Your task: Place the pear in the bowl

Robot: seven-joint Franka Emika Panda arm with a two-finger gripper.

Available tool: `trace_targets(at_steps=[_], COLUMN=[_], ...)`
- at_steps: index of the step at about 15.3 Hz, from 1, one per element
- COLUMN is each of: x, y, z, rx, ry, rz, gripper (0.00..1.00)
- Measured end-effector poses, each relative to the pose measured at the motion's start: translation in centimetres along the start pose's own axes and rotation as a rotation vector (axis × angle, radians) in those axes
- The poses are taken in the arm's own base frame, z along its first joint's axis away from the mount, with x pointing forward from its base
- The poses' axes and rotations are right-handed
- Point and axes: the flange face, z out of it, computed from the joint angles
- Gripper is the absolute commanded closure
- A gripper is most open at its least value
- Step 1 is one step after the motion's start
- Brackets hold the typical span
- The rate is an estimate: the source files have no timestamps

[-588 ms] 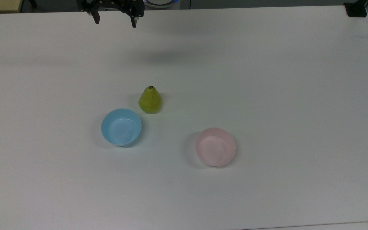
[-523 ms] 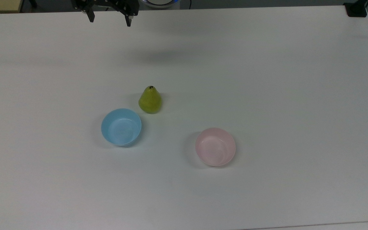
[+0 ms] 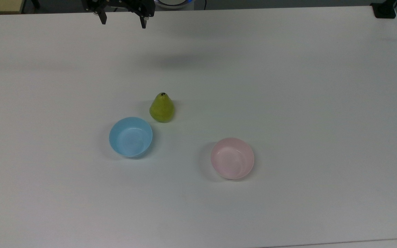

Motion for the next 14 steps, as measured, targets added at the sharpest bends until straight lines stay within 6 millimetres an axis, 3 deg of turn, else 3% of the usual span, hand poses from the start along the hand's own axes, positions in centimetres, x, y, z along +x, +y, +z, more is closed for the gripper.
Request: trace_targets(at_steps=[4, 7, 10, 11, 14], x=[0.5, 2.1, 4.6, 5.9, 7.9], y=[-0.3, -1.4, -2.7, -3.5, -5.7], z=[1.0, 3.5, 8.0, 10.8, 16.0], rx=[-0.003, -0.015, -0.039, -0.055, -0.087], ry=[-0.013, -0.027, -0.039, -0.053, -0.066], rz=[-0.003, -0.018, -0.034, -0.044, -0.076], gripper=[0.00, 0.00, 0.00, 0.00, 0.00])
